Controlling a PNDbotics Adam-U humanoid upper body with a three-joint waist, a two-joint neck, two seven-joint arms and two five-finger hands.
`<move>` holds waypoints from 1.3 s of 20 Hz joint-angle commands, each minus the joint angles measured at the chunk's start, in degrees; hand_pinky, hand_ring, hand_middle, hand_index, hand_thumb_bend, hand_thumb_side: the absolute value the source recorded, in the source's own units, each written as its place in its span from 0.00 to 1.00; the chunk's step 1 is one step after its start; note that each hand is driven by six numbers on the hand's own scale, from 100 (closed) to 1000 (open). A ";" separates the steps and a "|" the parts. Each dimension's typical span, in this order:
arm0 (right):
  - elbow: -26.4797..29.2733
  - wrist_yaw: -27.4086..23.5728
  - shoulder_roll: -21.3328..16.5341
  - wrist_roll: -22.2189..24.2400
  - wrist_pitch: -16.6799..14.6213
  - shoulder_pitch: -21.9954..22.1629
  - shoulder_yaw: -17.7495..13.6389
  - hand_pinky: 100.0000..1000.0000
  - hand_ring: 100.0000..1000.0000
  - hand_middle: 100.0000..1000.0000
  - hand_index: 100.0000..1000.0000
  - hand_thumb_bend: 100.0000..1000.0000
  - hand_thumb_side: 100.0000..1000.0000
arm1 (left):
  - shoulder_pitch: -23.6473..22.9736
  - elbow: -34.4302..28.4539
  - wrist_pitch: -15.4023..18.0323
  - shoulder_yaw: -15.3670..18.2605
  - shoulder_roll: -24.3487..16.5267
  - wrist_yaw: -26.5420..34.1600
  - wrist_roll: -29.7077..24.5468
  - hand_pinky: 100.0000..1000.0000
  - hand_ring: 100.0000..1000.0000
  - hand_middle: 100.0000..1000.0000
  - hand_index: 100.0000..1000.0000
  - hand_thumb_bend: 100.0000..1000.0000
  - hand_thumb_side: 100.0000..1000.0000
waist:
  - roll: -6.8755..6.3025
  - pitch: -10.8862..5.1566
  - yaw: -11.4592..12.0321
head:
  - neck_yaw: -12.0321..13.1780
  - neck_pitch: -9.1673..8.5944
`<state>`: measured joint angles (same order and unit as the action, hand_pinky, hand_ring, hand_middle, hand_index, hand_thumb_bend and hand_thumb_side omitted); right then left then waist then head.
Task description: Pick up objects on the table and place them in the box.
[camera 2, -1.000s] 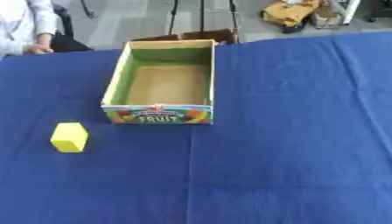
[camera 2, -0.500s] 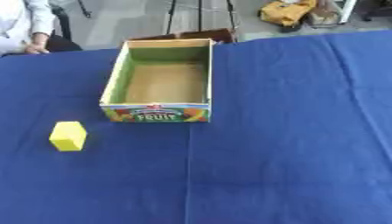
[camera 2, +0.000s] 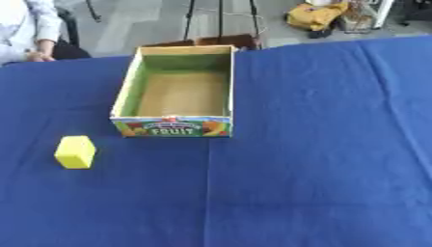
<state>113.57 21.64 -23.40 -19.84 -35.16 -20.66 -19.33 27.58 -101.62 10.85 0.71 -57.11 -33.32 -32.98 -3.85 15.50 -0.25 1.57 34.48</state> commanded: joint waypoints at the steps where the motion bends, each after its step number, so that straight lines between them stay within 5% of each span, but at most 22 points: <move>1: 1.02 -0.68 -1.37 0.47 -0.09 -0.44 0.07 0.63 0.73 0.61 0.78 0.09 1.00 | 1.90 2.01 0.77 -1.52 -2.79 -0.60 -2.76 0.87 0.96 0.99 1.00 0.50 1.00 | -0.54 -0.83 -0.17 | 0.52 -1.00; 6: 1.02 -1.13 -1.35 0.99 -0.19 -0.42 0.14 0.63 0.73 0.61 0.77 0.10 1.00 | 4.28 5.65 1.10 -4.90 -2.02 -0.02 -9.08 0.94 1.00 1.00 1.00 0.57 0.95 | -0.90 -0.49 -0.53 | 0.63 -1.45; 13: 1.02 -1.68 -1.40 1.35 -0.44 -0.52 0.24 0.63 0.74 0.60 0.77 0.11 1.00 | 7.69 10.74 0.81 -9.92 0.05 3.10 -16.61 0.88 1.00 0.99 1.00 0.63 0.82 | -1.14 -0.14 -1.23 | 1.22 -1.90; 26: 1.02 -2.65 -1.03 2.53 -0.75 -0.89 0.57 0.64 0.74 0.60 0.77 0.13 1.00 | 13.76 22.13 2.01 -16.07 8.01 2.23 -18.99 0.82 0.99 0.99 1.00 0.64 0.75 | -1.81 0.52 -3.17 | 1.95 -2.12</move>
<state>113.57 19.40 -23.43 -17.57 -35.82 -20.76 -18.67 40.23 -80.24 11.74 -15.27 -48.33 -30.84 -51.25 -4.99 16.12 -3.42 3.24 32.69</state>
